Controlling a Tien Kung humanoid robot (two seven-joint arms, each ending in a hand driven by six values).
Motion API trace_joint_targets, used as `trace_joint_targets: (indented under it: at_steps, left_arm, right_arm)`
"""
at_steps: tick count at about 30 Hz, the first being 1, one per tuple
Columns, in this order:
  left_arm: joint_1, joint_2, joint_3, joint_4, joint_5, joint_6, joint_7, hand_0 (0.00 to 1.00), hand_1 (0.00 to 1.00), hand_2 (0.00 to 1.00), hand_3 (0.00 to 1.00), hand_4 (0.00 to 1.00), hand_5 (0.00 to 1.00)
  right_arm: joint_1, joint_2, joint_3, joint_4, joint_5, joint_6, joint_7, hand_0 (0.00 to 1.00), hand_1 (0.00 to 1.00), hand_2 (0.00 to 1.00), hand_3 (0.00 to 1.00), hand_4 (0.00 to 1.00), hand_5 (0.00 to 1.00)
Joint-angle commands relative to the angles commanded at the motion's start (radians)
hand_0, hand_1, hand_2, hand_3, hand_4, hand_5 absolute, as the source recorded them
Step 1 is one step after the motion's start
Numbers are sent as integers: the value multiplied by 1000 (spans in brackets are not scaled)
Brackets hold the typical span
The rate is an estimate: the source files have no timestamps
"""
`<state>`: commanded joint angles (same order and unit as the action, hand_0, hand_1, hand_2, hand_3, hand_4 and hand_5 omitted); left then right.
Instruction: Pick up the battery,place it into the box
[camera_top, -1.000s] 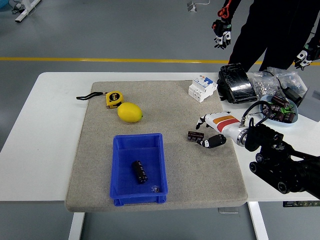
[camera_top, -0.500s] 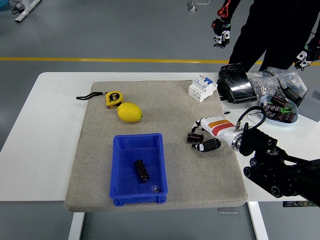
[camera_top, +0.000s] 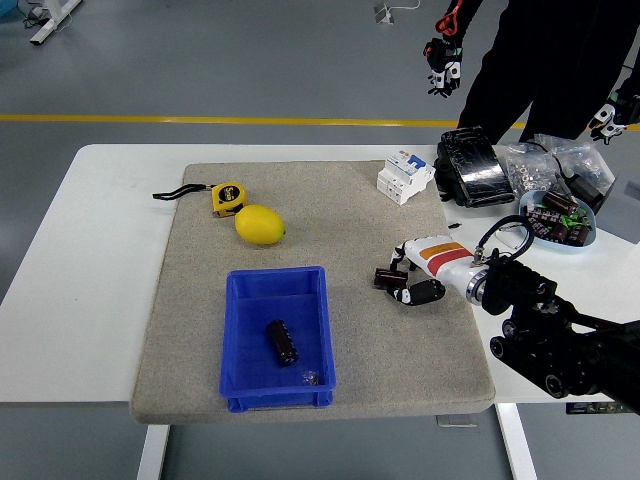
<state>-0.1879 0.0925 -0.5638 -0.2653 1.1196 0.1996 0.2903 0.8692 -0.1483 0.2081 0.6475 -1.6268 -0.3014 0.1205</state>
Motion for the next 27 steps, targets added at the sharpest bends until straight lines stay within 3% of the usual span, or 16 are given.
trace_joint_targets:
  at_steps: [4, 5, 13, 27]
  left_arm:
    - [-2, 0, 0, 0, 2, -1, 0, 584, 608, 646, 585, 634, 595]
    - [-2, 0, -1, 0, 2, 0, 1, 584, 609, 646, 585, 634, 595]
    - [-4, -2, 1, 1, -1, 2, -1, 592, 611, 648, 584, 636, 595]
    - [0, 4, -8, 4, 9, 1, -1, 584, 609, 645, 585, 637, 592]
  right_arm:
    - [1, -2, -2, -2, 0, -6, 2, 411, 468, 621, 503, 672, 402]
    - [1, -3, -3, -3, 3, -7, 3, 393, 452, 555, 467, 664, 412]
    - [-7, -11, 15, 3, 7, -11, 1, 381, 444, 524, 457, 659, 409]
    - [11, -53, 88, 98, -58, -3, -16, 378, 445, 521, 454, 630, 413]
